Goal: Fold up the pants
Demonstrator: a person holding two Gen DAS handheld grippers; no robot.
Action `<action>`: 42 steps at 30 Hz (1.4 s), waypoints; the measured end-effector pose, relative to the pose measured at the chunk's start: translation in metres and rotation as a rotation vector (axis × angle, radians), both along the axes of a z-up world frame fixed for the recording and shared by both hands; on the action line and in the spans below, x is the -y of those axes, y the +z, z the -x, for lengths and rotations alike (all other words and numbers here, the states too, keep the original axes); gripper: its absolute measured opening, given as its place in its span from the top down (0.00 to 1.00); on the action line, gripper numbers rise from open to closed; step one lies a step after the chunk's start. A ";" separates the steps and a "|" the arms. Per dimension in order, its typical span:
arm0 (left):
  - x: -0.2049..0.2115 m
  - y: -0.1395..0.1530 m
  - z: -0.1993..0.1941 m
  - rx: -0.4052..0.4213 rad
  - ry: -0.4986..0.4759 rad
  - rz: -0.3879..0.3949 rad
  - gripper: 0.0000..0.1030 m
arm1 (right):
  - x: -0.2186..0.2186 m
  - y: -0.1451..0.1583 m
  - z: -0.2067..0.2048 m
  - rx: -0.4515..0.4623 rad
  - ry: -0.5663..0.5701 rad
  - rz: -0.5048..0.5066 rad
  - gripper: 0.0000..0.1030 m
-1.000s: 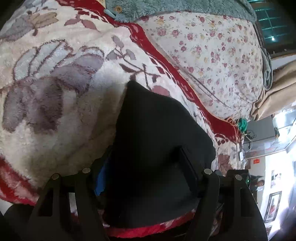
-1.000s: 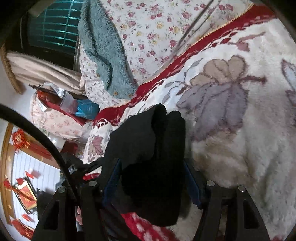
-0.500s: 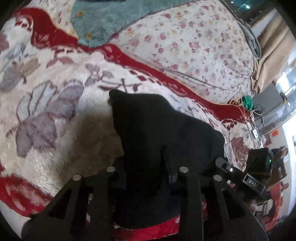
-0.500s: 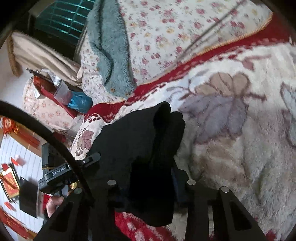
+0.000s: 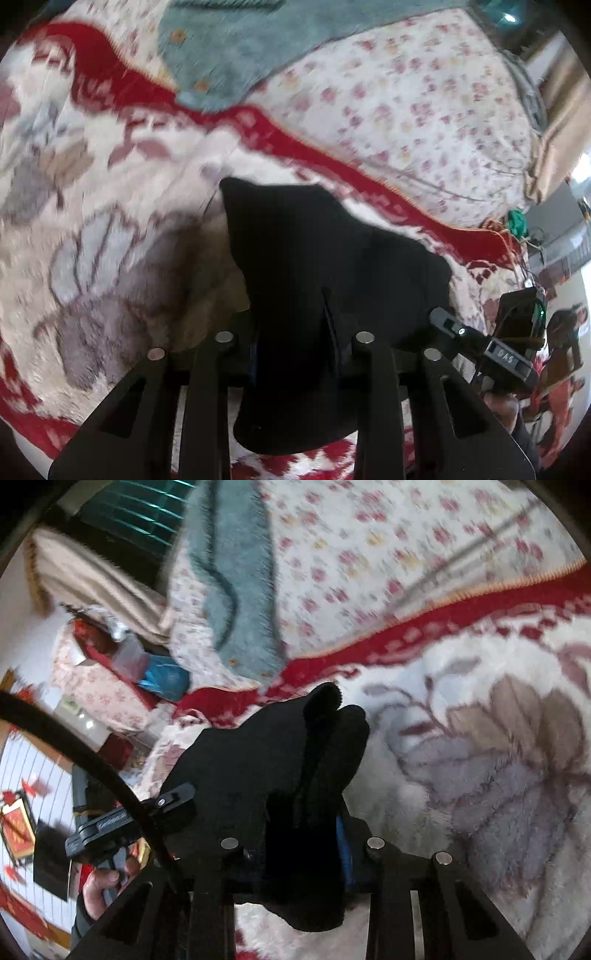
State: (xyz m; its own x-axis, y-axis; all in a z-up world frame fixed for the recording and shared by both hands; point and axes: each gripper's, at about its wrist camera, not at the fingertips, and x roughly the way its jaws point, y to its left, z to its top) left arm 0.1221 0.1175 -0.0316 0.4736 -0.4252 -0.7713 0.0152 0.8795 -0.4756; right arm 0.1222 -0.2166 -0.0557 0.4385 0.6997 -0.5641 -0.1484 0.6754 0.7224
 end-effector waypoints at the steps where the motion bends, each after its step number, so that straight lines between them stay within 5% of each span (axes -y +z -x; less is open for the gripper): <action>1: -0.002 -0.003 -0.002 -0.016 0.013 0.014 0.60 | 0.004 -0.006 -0.003 -0.029 -0.009 -0.045 0.70; 4: -0.004 -0.009 -0.005 -0.034 0.074 -0.021 0.32 | 0.006 -0.011 -0.007 -0.064 -0.006 -0.078 0.65; 8: 0.002 -0.001 0.003 0.019 0.082 -0.069 0.32 | 0.010 -0.001 0.000 -0.052 -0.031 -0.074 0.62; 12: 0.009 0.008 0.009 0.094 0.069 -0.126 0.32 | 0.021 0.021 0.022 0.052 -0.065 -0.020 0.62; 17: 0.018 0.025 0.023 0.217 0.070 -0.204 0.32 | 0.012 0.050 0.059 0.176 -0.057 0.210 0.61; 21: 0.012 0.046 0.049 0.362 0.168 -0.288 0.32 | -0.011 0.067 0.085 0.267 -0.036 0.365 0.62; 25: 0.016 0.043 0.070 0.351 0.136 -0.253 0.32 | -0.043 0.077 0.099 0.284 -0.019 0.494 0.62; 27: 0.027 0.040 0.085 0.343 0.117 -0.309 0.32 | -0.056 0.080 0.102 0.275 -0.049 0.539 0.62; 33: 0.053 0.040 0.095 0.379 0.084 -0.443 0.32 | -0.075 0.082 0.112 0.295 -0.045 0.586 0.61; 42: 0.056 0.036 0.094 0.371 0.072 -0.446 0.32 | -0.083 0.090 0.117 0.309 -0.036 0.605 0.61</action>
State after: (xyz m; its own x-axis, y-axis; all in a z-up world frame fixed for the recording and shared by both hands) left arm 0.0284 0.0612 0.0043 0.7619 -0.0542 -0.6454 0.0424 0.9985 -0.0338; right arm 0.0047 -0.1340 0.0344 0.6598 0.2825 -0.6963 -0.2572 0.9556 0.1440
